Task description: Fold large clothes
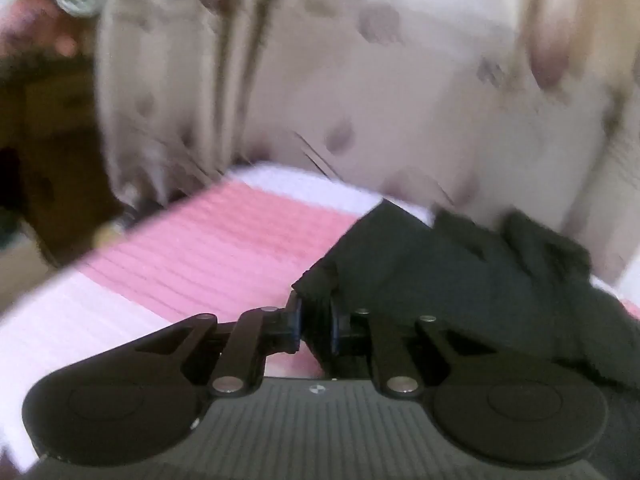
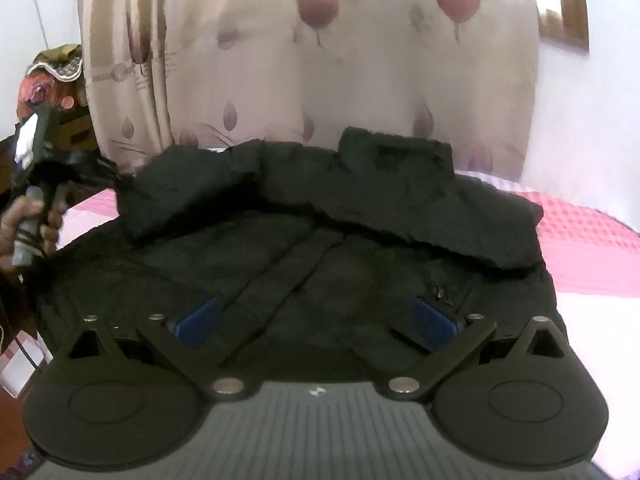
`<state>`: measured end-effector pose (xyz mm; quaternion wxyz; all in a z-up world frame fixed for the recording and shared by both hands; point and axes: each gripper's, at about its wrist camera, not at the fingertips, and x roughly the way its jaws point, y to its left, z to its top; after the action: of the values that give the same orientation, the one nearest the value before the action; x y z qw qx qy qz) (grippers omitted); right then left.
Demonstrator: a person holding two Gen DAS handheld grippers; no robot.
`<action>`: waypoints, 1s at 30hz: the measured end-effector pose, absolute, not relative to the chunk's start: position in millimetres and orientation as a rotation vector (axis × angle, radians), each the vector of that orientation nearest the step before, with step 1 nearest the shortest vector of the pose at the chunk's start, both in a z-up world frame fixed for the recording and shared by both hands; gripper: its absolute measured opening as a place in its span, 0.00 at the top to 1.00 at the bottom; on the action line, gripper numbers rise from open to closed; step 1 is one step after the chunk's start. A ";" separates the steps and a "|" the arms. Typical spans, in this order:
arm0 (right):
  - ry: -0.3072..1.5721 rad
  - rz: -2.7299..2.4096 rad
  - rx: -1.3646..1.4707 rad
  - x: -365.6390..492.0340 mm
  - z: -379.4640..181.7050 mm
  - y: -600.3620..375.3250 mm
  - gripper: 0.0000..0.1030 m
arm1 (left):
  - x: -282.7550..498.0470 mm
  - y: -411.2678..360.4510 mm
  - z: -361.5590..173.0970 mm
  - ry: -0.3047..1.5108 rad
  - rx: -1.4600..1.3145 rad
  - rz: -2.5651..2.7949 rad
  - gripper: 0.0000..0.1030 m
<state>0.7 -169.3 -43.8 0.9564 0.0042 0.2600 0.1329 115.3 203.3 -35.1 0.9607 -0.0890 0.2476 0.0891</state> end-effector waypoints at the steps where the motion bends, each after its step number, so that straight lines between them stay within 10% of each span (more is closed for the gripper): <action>1: 0.526 0.269 0.008 0.3 -43.6 -169.4 0.00 | 111.3 211.2 -27.2 0.480 -0.174 0.221 0.84; 15: 0.558 0.281 0.066 11.3 -53.3 -172.9 0.00 | 128.6 304.4 -24.8 0.443 -0.109 0.638 0.75; 21: 0.556 0.262 0.029 14.2 -50.5 -176.6 0.00 | 96.2 260.5 -28.6 0.352 -0.168 0.551 0.08; 30: 0.506 0.178 -0.161 55.1 -31.0 -165.7 0.00 | 88.0 130.6 -43.9 0.304 -0.079 0.173 0.00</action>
<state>55.1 -165.7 -31.0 0.9611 -0.0794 0.2496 0.0881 88.0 130.6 -43.9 0.9840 -0.0395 0.1510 0.0861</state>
